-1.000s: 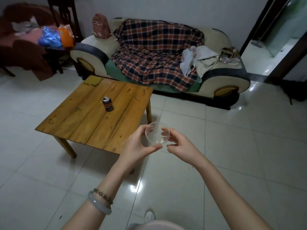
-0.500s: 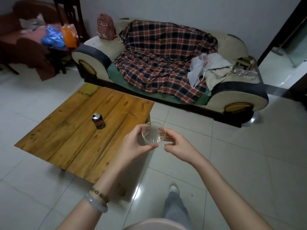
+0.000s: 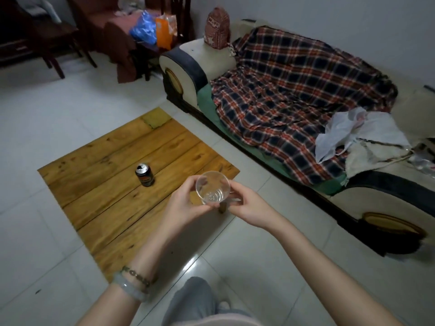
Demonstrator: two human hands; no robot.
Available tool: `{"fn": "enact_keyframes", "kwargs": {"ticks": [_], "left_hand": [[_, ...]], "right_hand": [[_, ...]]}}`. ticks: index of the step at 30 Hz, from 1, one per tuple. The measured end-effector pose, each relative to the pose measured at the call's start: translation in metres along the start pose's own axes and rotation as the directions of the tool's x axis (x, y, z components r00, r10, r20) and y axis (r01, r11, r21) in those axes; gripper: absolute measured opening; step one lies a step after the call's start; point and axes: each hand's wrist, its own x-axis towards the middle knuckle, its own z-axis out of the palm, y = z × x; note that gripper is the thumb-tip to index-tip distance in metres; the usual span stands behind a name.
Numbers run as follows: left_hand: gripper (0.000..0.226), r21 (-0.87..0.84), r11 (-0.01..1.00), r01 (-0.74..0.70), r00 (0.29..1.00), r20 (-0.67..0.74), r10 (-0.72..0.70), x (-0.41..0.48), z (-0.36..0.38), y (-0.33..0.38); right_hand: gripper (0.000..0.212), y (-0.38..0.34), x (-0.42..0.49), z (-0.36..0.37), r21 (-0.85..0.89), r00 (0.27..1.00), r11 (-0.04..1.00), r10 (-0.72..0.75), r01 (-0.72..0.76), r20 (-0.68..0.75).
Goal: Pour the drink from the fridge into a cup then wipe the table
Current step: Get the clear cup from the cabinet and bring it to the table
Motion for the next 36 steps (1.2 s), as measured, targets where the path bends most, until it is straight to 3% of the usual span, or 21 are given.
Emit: {"fn": "enact_keyframes", "kwargs": {"ticks": [18, 26, 36], "left_hand": [[0.063, -0.005, 0.985, 0.173, 0.935, -0.314, -0.166, 0.21, -0.062, -0.086], [0.065, 0.001, 0.969, 0.249, 0.908, -0.349, -0.233, 0.27, -0.092, -0.116], [0.062, -0.148, 0.872, 0.467, 0.74, -0.474, -0.477, 0.298, -0.06, -0.2]], "right_hand": [[0.067, -0.027, 0.287, -0.051, -0.039, 0.955, 0.995, -0.082, 0.097, 0.285], [0.064, -0.043, 0.379, -0.051, -0.028, 0.921, 0.996, -0.07, 0.088, 0.384], [0.062, 0.014, 0.471, -0.02, -0.116, 0.837, 0.993, 0.044, 0.023, 0.545]]}}
